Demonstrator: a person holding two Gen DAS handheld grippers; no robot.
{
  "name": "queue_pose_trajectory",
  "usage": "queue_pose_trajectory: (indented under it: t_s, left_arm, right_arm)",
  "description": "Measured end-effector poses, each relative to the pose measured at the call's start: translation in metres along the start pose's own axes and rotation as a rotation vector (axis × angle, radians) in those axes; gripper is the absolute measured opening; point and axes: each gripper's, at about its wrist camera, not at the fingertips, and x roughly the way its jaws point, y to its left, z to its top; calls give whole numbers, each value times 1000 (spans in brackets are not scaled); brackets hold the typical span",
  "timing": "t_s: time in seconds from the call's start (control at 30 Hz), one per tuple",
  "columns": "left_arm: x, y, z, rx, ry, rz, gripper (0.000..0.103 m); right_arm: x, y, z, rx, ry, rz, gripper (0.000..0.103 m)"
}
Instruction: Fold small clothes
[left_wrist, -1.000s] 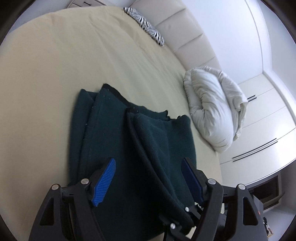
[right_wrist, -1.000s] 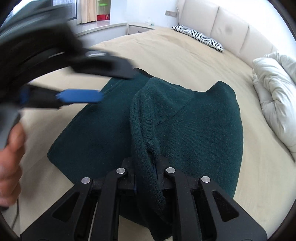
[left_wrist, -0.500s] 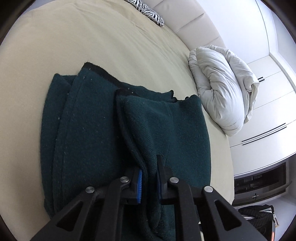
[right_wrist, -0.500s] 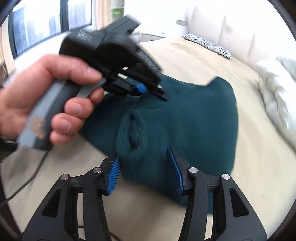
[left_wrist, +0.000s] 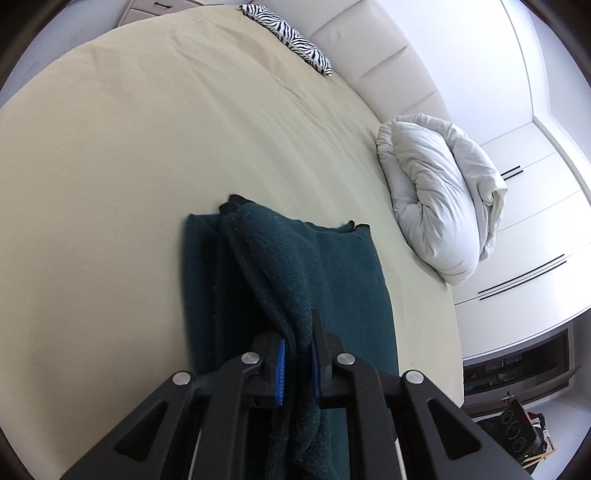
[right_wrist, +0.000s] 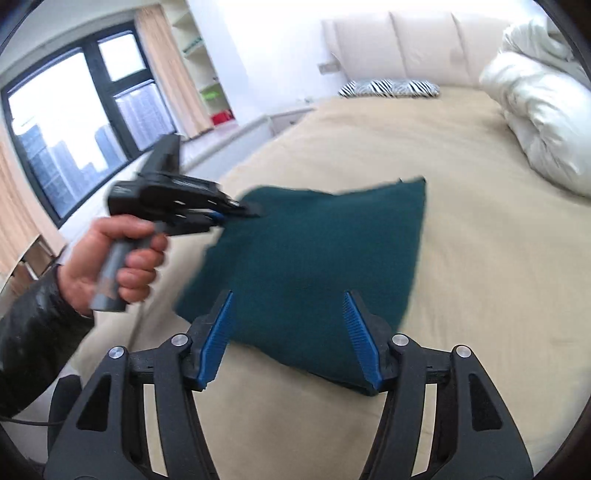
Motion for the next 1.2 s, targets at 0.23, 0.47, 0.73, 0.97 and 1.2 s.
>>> queue_pose_trajectory:
  t_s: [0.23, 0.47, 0.73, 0.97, 1.2]
  left_arm:
    - [3, 20, 6, -15, 30, -3, 11]
    - [14, 37, 8, -30, 39, 69, 14]
    - [-31, 11, -16, 51, -142, 220, 23]
    - [-25, -52, -77, 368, -157, 325, 23]
    - [-6, -15, -86, 321, -117, 309, 14]
  right_arm:
    - [58, -3, 2, -28, 95, -70, 58]
    - [84, 10, -8, -20, 143, -37, 60]
    - [84, 16, -20, -22, 160, -25, 60]
    - [38, -15, -11, 183, 61, 191, 60]
    - [63, -59, -44, 368, 184, 305, 54]
